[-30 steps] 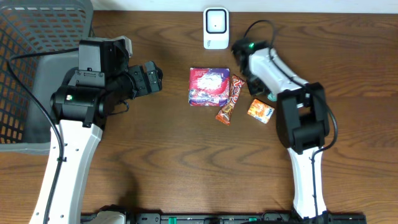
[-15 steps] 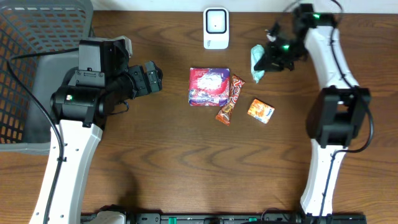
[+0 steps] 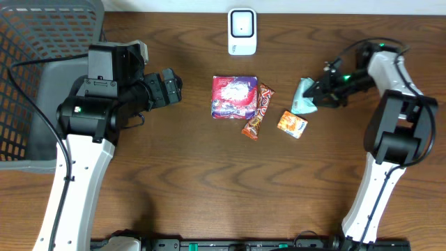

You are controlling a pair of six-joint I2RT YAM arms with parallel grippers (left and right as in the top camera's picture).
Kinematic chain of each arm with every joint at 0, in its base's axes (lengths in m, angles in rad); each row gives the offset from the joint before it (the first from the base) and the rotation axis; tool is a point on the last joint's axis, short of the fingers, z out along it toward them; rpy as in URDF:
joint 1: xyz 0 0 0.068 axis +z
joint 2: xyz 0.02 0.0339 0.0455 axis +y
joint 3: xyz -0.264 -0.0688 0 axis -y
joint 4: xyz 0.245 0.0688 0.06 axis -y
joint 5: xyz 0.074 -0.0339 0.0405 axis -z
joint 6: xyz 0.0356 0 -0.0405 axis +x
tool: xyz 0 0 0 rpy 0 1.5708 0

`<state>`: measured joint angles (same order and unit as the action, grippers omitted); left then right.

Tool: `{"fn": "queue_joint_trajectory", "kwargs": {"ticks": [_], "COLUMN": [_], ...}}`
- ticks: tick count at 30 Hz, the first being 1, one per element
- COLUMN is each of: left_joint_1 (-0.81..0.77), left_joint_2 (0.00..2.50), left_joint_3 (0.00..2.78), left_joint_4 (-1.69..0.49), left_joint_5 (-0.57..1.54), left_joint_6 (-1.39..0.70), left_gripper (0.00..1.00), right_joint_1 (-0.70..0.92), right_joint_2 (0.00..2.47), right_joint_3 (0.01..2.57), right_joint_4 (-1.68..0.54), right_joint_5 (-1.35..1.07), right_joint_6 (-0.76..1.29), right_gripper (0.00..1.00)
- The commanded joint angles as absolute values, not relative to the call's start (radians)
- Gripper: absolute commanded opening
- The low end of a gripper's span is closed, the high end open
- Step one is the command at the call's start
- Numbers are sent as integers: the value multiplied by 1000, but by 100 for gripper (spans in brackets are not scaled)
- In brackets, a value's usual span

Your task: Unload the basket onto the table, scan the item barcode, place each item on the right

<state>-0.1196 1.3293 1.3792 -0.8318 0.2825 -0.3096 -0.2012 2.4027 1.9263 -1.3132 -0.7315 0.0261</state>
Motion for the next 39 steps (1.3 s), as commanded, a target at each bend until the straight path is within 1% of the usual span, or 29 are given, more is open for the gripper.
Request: {"fn": "queue_joint_trajectory", "kwargs": {"ticks": [1,3,7,10,12,14,20,21,24,26,29,32,34,36,39], "left_joint_1": [-117,-117,-117,-117,-117,-117,-117,-117,-117,-117,-117,-117,-117,-117,-117], "left_joint_2": [1320,1320,1320,1320,1320,1320,1320,1320,1320,1320,1320,1320,1320,1320,1320], "left_joint_3": [1378,1379,1379,1379,1379,1379,1378,1379,1379,1379,1379,1379,1379,1379,1379], "left_joint_4": [-833,-833,-833,-833,-833,-833,-833,-833,-833,-833,-833,-833,-833,-833,-833], "left_joint_5": [276,276,276,276,276,276,276,276,276,276,276,276,276,276,276], "left_joint_6": [-300,-300,-299,-300,-300,-300,-300,-300,-300,-300,-300,-300,-300,-300,-300], "left_gripper": [98,98,98,98,98,98,98,98,98,98,98,98,98,98,98], "right_joint_1": [-211,-204,-168,-130,-103,-79,-43,-42,-42,-42,-41,-41,-41,-41,-41], "right_joint_2": [2395,2395,2395,2395,2396,2396,2397,2397,2397,2397,2397,2397,2395,2395,2395], "right_joint_3": [2074,2176,2324,2349,2339,2313,2214,2192,2121,2063,2001,1983,1990,2005,2036], "right_joint_4": [-1378,-1450,-1564,-1598,-1596,-1578,-1511,-1494,-1443,-1396,-1334,-1309,-1309,-1316,-1330], "right_joint_5": [-580,-480,-372,-317,-253,-203,-115,-115,-137,-176,-258,-270,-272,-272,-271], "right_joint_6": [40,45,47,47,48,53,109,113,126,106,54,43,43,38,36], "right_gripper": [46,50,65,70,78,85,86,84,72,68,58,40,24,2,1]}}
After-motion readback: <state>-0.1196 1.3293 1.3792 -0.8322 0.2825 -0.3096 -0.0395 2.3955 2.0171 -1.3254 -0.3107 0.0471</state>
